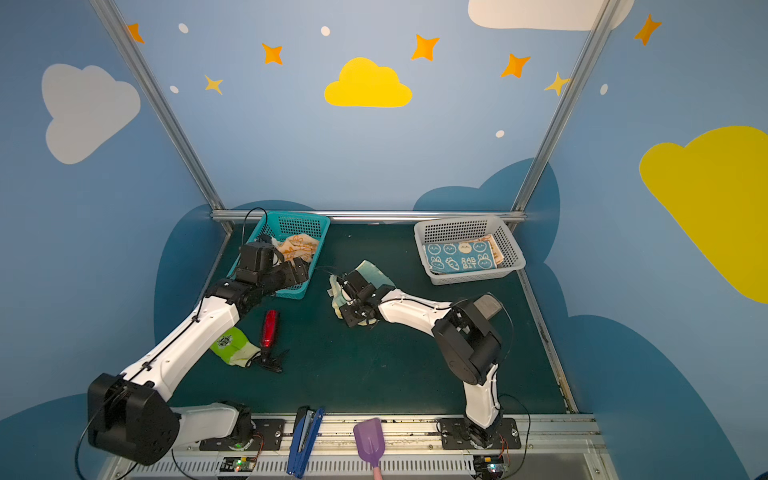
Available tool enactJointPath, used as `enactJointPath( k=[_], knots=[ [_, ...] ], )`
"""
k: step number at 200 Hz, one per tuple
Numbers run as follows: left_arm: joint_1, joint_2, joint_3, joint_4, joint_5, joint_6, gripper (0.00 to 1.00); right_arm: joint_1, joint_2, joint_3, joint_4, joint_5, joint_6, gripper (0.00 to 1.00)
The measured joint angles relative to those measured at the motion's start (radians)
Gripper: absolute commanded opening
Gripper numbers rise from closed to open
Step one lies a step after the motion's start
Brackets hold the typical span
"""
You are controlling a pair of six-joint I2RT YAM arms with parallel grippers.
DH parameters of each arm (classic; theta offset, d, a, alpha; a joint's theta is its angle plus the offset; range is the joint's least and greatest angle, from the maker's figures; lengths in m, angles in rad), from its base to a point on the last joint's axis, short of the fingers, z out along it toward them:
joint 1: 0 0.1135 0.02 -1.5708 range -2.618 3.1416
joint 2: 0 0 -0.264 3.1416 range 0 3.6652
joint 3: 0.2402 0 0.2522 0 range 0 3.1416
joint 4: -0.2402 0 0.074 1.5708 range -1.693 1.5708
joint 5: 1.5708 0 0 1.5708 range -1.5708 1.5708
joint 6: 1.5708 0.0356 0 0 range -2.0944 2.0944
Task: Fold and stack the towels
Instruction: 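Grasp the towel's near edge with the right gripper while the left gripper draws back, then grasp the towel's other corner with the left gripper beside the right gripper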
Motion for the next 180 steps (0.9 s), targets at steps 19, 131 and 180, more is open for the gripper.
enactJointPath(
  k=[19,131,180],
  knots=[
    [-0.003,0.030,0.016,-0.002,0.051,0.035,1.00,-0.023,-0.055,-0.067,0.004,0.003,-0.003,0.00],
    [-0.218,0.299,0.217,-0.106,0.085,0.456,0.99,-0.217,-0.343,-0.290,-0.131,0.248,0.000,0.00],
    [-0.307,0.330,0.172,-0.164,0.109,0.688,0.99,-0.275,-0.324,-0.276,-0.151,0.234,-0.004,0.00]
  ],
)
